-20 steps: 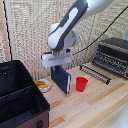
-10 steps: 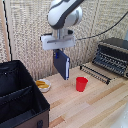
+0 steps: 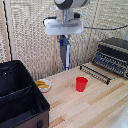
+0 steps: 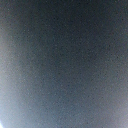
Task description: Please shift your gripper toward the book. Carefully hold the book with your gripper. Gently transport the book using your gripper to the caddy's front section. Safely let the book go into the caddy's front area.
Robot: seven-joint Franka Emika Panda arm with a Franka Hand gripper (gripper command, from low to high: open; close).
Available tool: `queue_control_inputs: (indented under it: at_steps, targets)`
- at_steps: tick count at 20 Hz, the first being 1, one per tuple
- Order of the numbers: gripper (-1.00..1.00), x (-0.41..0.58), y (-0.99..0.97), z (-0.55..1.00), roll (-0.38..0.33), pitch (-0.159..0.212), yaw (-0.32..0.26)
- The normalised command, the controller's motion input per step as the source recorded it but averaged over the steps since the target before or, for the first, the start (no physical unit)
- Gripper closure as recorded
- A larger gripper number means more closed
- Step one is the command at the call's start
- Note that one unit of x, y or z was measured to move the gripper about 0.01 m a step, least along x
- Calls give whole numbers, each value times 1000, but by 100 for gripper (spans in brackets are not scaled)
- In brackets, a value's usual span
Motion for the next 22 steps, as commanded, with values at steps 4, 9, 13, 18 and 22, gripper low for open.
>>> queue_control_inputs:
  at_steps: [4,9,13,18,22]
  targets:
    - [100,-66,201,451,-4,-11,-297]
    - [100,-27,433,338,-3,-21,-254]
    - [100,-14,510,261,0,-7,-227]
    - [100,-31,579,143,0,0,-189]
    - [100,-81,624,100,0,0,-164]
